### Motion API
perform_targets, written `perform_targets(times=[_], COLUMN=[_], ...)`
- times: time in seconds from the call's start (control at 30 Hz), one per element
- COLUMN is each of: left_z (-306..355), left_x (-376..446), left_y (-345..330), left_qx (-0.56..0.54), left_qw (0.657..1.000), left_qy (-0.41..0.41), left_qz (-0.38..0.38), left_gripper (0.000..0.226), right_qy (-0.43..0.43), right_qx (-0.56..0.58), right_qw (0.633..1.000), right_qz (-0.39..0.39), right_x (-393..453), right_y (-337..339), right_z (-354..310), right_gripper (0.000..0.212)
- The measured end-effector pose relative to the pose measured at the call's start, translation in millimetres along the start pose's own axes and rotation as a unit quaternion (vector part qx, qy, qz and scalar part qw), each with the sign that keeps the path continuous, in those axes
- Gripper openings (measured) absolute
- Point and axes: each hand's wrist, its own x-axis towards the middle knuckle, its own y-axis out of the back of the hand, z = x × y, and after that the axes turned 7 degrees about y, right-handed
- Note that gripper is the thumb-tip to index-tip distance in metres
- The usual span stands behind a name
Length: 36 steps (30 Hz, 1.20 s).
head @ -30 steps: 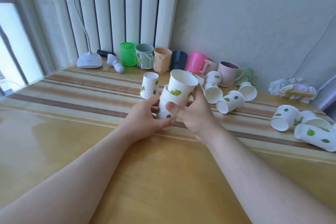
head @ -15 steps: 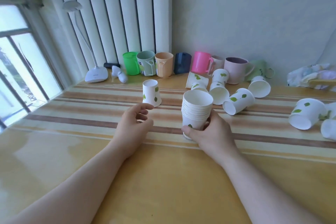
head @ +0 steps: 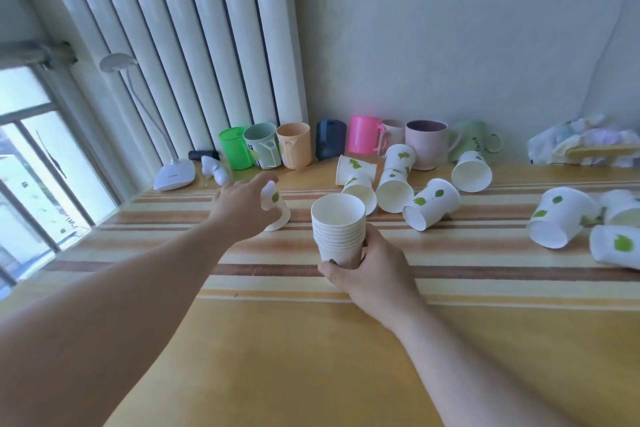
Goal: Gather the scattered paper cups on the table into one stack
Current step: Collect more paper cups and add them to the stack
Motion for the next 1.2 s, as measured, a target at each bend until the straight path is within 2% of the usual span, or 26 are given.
perform_targets(times=[0.07,0.13,0.17,0.23,0.27,0.3,0.33,0.37,0.43,0.5,0.53,0.6,0.67,0.73,0.83,0.87,0.97,1.03,1.1,1.13,1.2], left_z=[-3.2,-1.1,2.2,14.6,24.1,31.4,38.4,44.9,50.0,48.2,45.9,41.2,41.0,47.7,63.6,67.9,68.7,62.0,52.6,49.5,48.4], left_x=[-6.3,-14.4,-20.5,-37.7,-49.2,-59.4,-70.0,-79.0,-90.1,-92.3,-90.8,-84.4,-79.1,-77.7,-82.3,-83.4,-81.7,-83.7,-89.0,-92.9,-99.1], left_y=[1.4,4.9,9.2,18.1,22.1,22.6,21.9,20.0,15.6,19.1,21.6,26.8,31.1,31.0,23.5,19.5,4.8,-4.4,-15.4,-21.1,-35.5], left_qx=[-0.062,-0.22,-0.353,-0.597,-0.661,-0.687,-0.691,-0.68,-0.631,-0.567,-0.556,-0.579,-0.625,-0.632,-0.588,-0.572,-0.543,-0.544,-0.544,-0.536,-0.508], left_qw=[0.998,0.972,0.929,0.787,0.734,0.708,0.703,0.71,0.75,0.802,0.811,0.8,0.77,0.76,0.784,0.794,0.812,0.807,0.802,0.805,0.825], left_qy=[0.015,0.079,0.114,0.141,0.125,0.097,0.063,0.03,-0.022,-0.057,-0.069,-0.069,-0.061,-0.089,-0.132,-0.136,-0.125,-0.124,-0.098,-0.092,-0.085], left_qz=[0.021,0.012,-0.002,-0.056,-0.093,-0.128,-0.157,-0.178,-0.195,-0.179,-0.169,-0.144,-0.118,-0.12,-0.148,-0.156,-0.171,-0.194,-0.226,-0.237,-0.231], left_gripper=[0.053,0.055,0.057,0.057,0.052,0.049,0.049,0.052,0.053,0.041,0.037,0.045,0.055,0.057,0.049,0.052,0.067,0.079,0.102,0.104,0.093], right_qy=[-0.002,-0.005,-0.005,-0.008,-0.008,-0.007,-0.007,-0.007,-0.009,-0.011,-0.011,-0.004,0.004,0.007,0.012,0.012,0.004,0.001,-0.002,-0.003,0.003], right_qx=[0.001,0.003,0.003,0.003,0.003,0.002,0.0,-0.001,0.002,0.008,0.007,0.002,-0.003,-0.005,-0.005,-0.004,0.009,0.01,0.007,0.005,-0.004], right_qw=[1.0,1.0,1.0,1.0,1.0,1.0,1.0,1.0,1.0,1.0,1.0,1.0,1.0,1.0,1.0,1.0,1.0,1.0,1.0,1.0,1.0], right_qz=[-0.003,-0.002,-0.002,-0.002,-0.002,-0.003,-0.002,0.001,0.013,0.018,0.015,0.003,-0.004,-0.004,-0.006,-0.008,-0.012,-0.01,-0.007,-0.005,-0.004], right_x=[-0.1,-0.3,-0.2,-0.3,-0.2,-0.2,-0.2,-0.2,0.0,0.0,-0.1,-0.4,-0.6,-1.0,-1.9,-2.3,-4.0,-4.1,-3.6,-3.3,-2.9], right_y=[-0.1,0.0,-0.4,-1.0,-1.2,-1.3,-1.2,-1.0,-0.4,0.0,-0.1,-0.1,-0.1,0.5,1.9,2.2,3.4,2.8,2.2,2.0,1.4], right_z=[-1.4,-2.2,-2.4,-3.3,-3.7,-4.0,-4.2,-4.1,-3.5,-3.0,-3.3,-4.5,-5.7,-6.5,-8.2,-8.4,-9.9,-10.3,-10.8,-11.6,-12.3], right_gripper=[0.049,0.05,0.05,0.05,0.05,0.049,0.049,0.048,0.046,0.045,0.045,0.045,0.046,0.047,0.046,0.046,0.047,0.05,0.051,0.051,0.048])
